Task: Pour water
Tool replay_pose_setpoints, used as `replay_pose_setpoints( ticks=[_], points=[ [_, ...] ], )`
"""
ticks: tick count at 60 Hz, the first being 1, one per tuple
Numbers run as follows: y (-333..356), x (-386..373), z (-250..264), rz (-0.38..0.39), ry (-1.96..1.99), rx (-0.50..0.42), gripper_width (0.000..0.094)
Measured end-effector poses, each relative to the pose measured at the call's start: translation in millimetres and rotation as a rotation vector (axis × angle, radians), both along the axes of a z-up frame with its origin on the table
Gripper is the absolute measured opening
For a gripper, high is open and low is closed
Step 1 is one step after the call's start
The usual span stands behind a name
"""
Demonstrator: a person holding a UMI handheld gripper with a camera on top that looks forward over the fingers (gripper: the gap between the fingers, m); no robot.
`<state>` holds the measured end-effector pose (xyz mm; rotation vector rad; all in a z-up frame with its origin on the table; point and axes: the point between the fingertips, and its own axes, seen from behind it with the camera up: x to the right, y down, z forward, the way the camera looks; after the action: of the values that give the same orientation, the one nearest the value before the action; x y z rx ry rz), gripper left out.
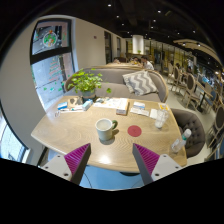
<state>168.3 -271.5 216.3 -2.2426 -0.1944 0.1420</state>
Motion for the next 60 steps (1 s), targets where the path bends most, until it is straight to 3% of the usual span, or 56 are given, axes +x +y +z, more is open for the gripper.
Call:
replay_pose_setpoints(
  ticks=[21, 35, 60],
  points=[
    [-13.5, 193.3, -87.3, -0.007, -0.023, -0.036, 0.0857],
    [13.3, 300.3, -146.4, -0.067, 0.0, -0.02, 0.0855],
    [144.0, 356.7, -177.8, -0.123, 0.026, 0.124, 0.0827]
  ],
)
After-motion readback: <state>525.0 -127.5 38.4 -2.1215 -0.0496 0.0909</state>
